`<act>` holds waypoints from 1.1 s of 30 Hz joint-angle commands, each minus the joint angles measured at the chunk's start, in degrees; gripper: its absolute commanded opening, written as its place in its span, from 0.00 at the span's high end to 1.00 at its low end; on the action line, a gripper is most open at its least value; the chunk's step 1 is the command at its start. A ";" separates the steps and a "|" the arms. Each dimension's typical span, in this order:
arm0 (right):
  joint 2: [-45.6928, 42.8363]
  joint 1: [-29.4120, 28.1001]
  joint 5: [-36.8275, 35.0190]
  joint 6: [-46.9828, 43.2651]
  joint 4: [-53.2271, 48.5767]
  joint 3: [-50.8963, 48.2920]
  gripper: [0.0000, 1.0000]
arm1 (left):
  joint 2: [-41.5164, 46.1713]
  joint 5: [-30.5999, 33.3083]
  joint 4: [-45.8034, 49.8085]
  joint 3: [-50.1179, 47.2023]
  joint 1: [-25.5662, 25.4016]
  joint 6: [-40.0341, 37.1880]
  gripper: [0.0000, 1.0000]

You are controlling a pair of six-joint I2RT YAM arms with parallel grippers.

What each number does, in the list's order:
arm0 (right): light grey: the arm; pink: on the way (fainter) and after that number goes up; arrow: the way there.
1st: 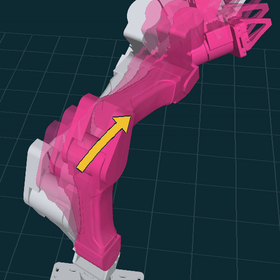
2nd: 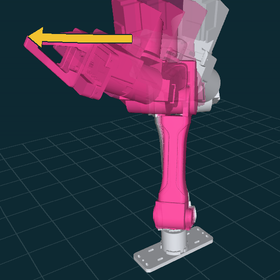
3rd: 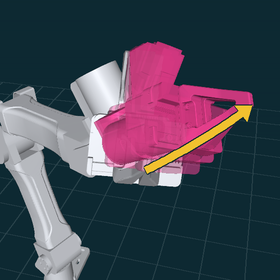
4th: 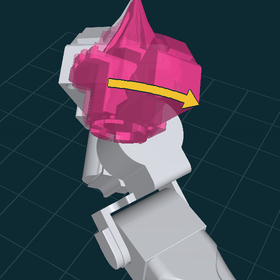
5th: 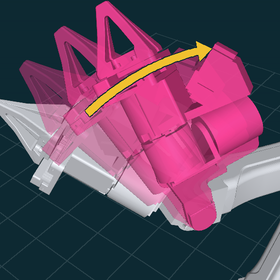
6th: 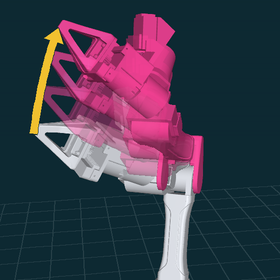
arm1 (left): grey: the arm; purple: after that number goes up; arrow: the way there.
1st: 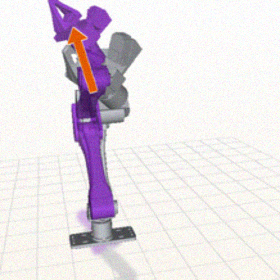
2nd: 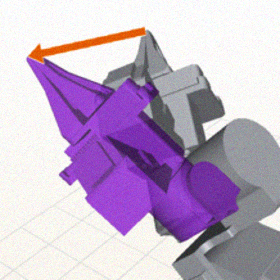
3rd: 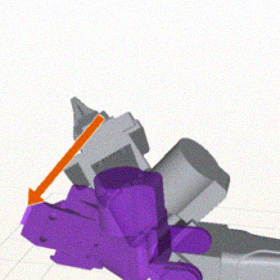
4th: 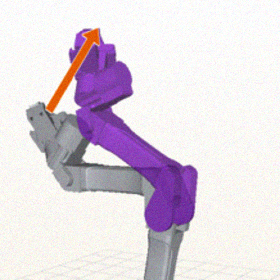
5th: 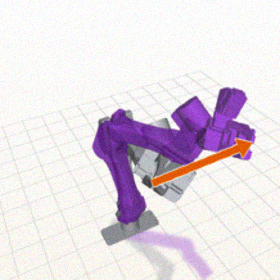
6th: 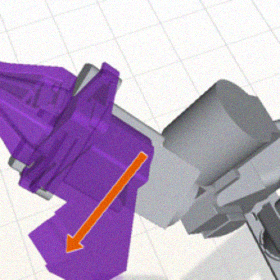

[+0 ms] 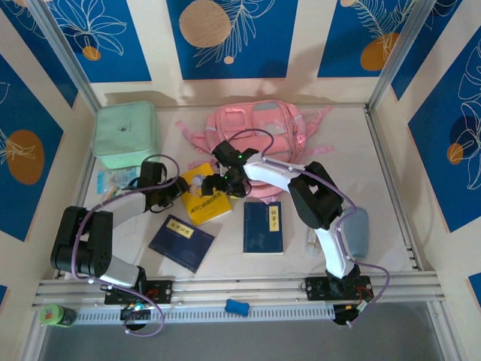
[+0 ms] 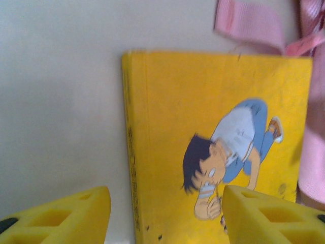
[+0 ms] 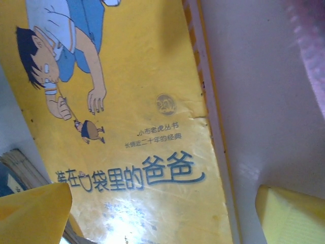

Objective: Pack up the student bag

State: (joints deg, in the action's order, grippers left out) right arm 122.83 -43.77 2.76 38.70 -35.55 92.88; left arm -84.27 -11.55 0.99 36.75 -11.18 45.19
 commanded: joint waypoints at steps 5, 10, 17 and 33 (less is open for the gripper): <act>3.14 -1.00 1.96 -2.36 0.67 2.33 0.06 | 1.13 -1.97 -5.71 -3.61 -2.33 4.60 0.42; 2.66 -1.55 4.26 -2.55 1.26 3.57 0.06 | -0.90 -3.82 -7.41 -3.82 -2.62 4.06 0.43; -0.73 -0.98 6.47 -3.24 0.03 4.85 0.06 | -0.90 -1.55 -7.04 -4.14 -2.70 3.91 0.43; -6.83 2.94 18.16 -2.02 2.43 -0.56 0.35 | -0.64 -1.08 -6.36 -4.16 -2.63 3.32 0.43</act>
State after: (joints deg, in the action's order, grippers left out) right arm 117.56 -41.36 16.05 36.25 -34.24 93.95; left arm -84.82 -13.23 -5.32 32.99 -13.37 49.06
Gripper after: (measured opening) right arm 0.665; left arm 0.567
